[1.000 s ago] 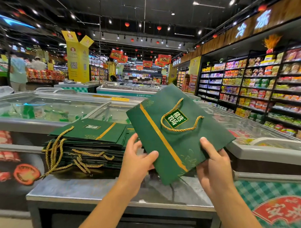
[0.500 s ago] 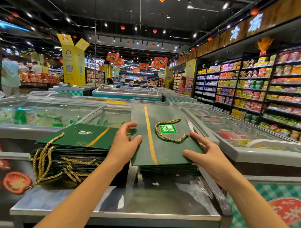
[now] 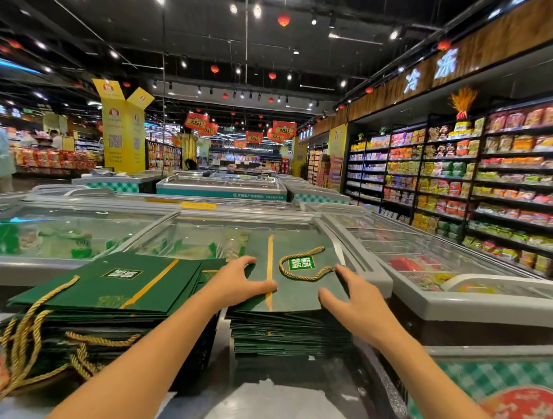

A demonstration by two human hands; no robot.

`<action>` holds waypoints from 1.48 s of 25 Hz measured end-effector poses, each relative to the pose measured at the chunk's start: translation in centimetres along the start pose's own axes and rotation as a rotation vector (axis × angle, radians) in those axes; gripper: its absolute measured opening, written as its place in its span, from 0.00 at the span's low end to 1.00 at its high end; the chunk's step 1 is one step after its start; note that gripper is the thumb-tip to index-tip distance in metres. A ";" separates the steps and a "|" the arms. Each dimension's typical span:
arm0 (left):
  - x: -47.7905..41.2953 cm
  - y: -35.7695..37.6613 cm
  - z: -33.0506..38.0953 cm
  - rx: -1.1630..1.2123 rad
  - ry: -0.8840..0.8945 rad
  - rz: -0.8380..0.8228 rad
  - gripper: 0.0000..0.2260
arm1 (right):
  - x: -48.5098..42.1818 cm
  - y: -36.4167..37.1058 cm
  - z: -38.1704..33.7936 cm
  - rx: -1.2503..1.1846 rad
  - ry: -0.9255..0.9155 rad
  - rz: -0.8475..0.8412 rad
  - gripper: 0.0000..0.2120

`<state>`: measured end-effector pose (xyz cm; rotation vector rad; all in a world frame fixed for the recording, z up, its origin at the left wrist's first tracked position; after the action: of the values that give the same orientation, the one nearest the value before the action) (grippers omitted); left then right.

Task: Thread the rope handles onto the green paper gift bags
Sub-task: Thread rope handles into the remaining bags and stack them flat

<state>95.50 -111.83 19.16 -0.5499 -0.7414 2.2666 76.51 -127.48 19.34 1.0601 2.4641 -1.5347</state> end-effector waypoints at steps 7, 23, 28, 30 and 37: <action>-0.9 1.3 -1.1 -0.181 0.012 -0.052 0.39 | -0.1 1.8 2.7 0.101 0.058 -0.151 0.37; -7.1 6.4 -2.9 -0.650 0.016 -0.179 0.31 | -8.5 8.5 2.6 0.367 -0.056 -0.267 0.34; -7.2 7.4 -3.8 -0.687 0.008 -0.173 0.31 | -8.4 9.8 3.5 0.353 -0.056 -0.293 0.33; -7.3 7.4 -3.9 -0.687 0.006 -0.178 0.31 | -8.5 9.9 3.7 0.349 -0.054 -0.314 0.33; -5.4 5.1 -1.3 -0.618 0.094 -0.055 0.26 | -8.4 7.9 1.9 0.550 -0.109 -0.187 0.30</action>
<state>97.52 -118.34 15.89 -0.8963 -1.3979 1.9224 86.88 -131.28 15.50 0.7742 2.1676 -2.3435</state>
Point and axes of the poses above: each hand's wrist, its own x-axis away from the middle knuckle, its own y-axis out of the palm, z = x × y, the point moved 6 cm from there along -x, towards the middle knuckle, and after that the axes turned 4 degrees about x, right-handed, at the moved point
